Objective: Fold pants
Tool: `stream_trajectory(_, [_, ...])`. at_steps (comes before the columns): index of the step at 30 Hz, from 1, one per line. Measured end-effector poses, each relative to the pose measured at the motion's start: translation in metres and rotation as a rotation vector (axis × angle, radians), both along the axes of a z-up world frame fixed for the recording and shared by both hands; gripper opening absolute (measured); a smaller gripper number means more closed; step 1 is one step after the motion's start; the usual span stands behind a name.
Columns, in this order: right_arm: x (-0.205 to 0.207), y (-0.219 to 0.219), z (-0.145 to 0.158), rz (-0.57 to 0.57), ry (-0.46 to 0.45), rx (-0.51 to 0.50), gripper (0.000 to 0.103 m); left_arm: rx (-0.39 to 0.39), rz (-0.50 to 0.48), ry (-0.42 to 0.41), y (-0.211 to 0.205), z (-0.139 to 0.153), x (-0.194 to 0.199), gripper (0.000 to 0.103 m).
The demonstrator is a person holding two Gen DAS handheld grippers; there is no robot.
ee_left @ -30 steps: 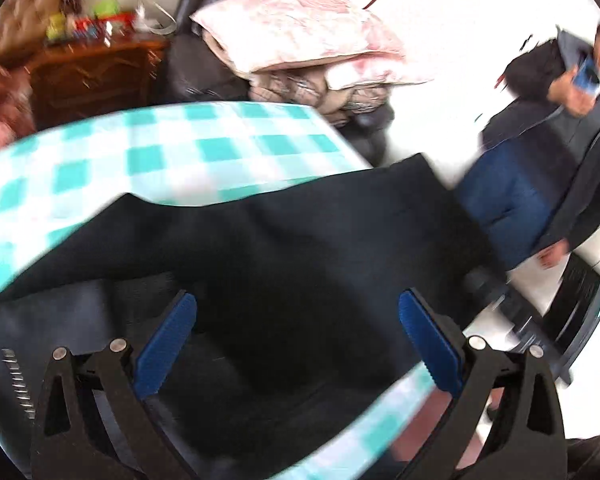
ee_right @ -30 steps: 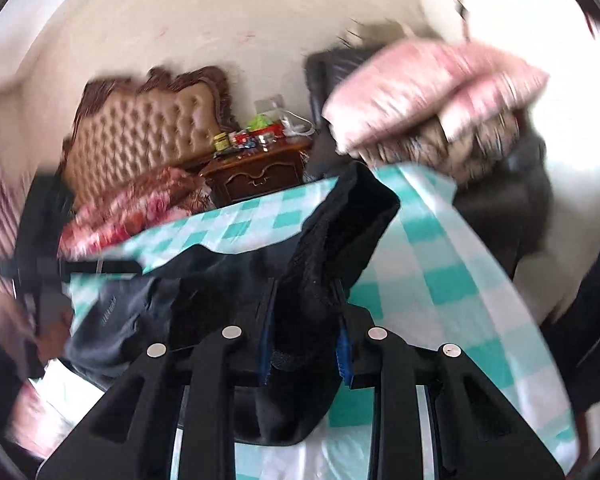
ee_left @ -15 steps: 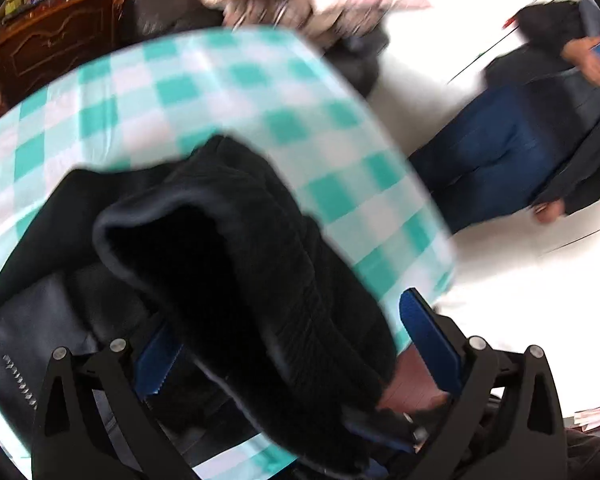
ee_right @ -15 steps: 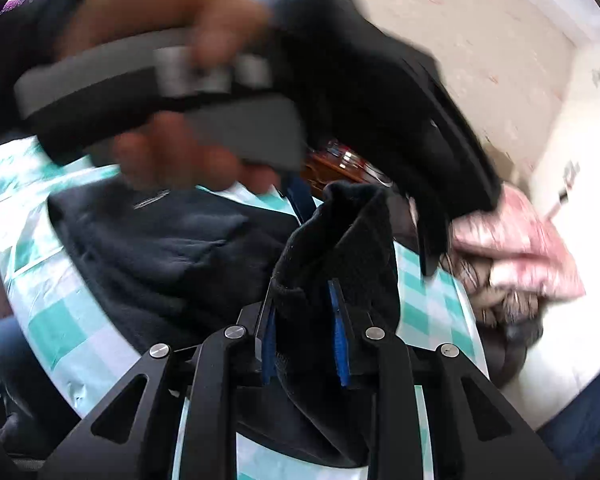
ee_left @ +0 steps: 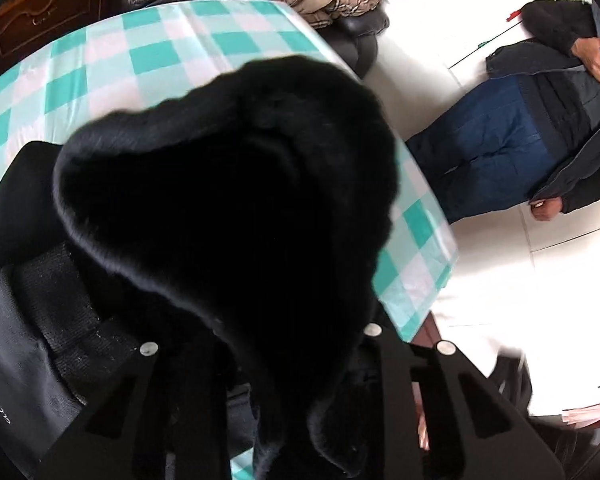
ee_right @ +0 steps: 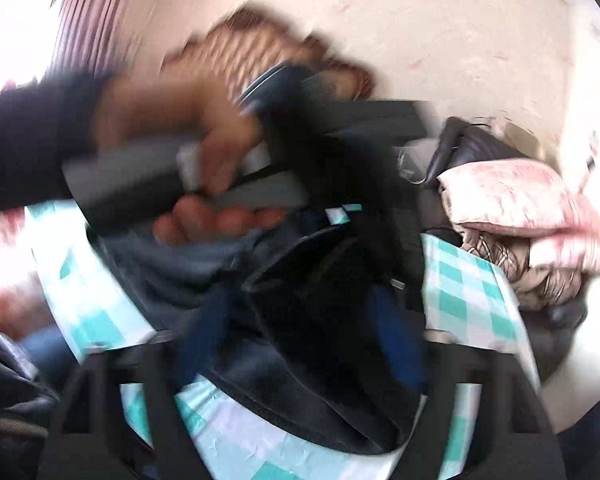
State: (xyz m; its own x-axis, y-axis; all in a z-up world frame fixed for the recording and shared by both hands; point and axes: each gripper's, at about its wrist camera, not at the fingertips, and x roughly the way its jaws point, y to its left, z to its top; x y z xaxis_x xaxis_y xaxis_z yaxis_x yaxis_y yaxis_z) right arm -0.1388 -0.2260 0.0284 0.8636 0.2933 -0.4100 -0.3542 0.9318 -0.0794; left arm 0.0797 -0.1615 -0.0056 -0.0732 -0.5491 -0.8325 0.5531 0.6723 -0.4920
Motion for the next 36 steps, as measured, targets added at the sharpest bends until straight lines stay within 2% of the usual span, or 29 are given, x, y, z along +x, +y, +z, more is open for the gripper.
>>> stream_trajectory(2, [-0.004, -0.040, -0.002, -0.116, 0.020, 0.123, 0.086, -0.012, 0.002, 0.002, 0.001, 0.008, 0.003, 0.025])
stream_trajectory(3, [-0.002, -0.051, -0.008, -0.181, 0.055, 0.111, 0.086, -0.020, 0.003, 0.005, 0.001, 0.012, 0.004, 0.025])
stream_trajectory(5, [0.004, -0.057, -0.024, -0.249, 0.137, -0.004, 0.086, -0.038, 0.014, 0.021, 0.002, 0.021, 0.009, 0.025])
stream_trajectory(6, [0.006, -0.053, -0.034, -0.235, 0.172, -0.056, 0.086, -0.041, 0.019, 0.026, 0.002, 0.023, 0.009, 0.025])
stream_trajectory(10, [0.008, -0.026, -0.052, -0.184, 0.218, -0.120, 0.086, -0.072, 0.055, 0.060, 0.009, 0.037, 0.016, 0.024])
stream_trajectory(13, [0.018, -0.009, -0.058, -0.210, 0.233, -0.077, 0.086, -0.089, 0.070, 0.053, 0.017, 0.051, 0.016, 0.024])
stream_trajectory(16, [0.026, 0.005, -0.061, -0.242, 0.216, -0.087, 0.086, -0.100, 0.079, 0.033, 0.029, 0.065, 0.014, 0.024])
stream_trajectory(22, [0.042, 0.016, -0.057, -0.274, 0.158, -0.076, 0.086, -0.152, 0.148, 0.000, 0.086, 0.094, 0.013, 0.023])
stream_trajectory(28, [0.054, 0.049, -0.060, -0.280, 0.118, -0.173, 0.086, -0.190, 0.227, -0.018, 0.142, 0.111, 0.013, 0.023])
stream_trajectory(32, [0.055, 0.067, -0.065, -0.276, 0.123, -0.277, 0.086, -0.217, 0.288, -0.023, 0.186, 0.112, 0.013, 0.023])
stream_trajectory(36, [0.052, 0.068, -0.062, -0.246, 0.129, -0.269, 0.086, -0.237, 0.337, 0.003, 0.232, 0.097, 0.014, 0.023])
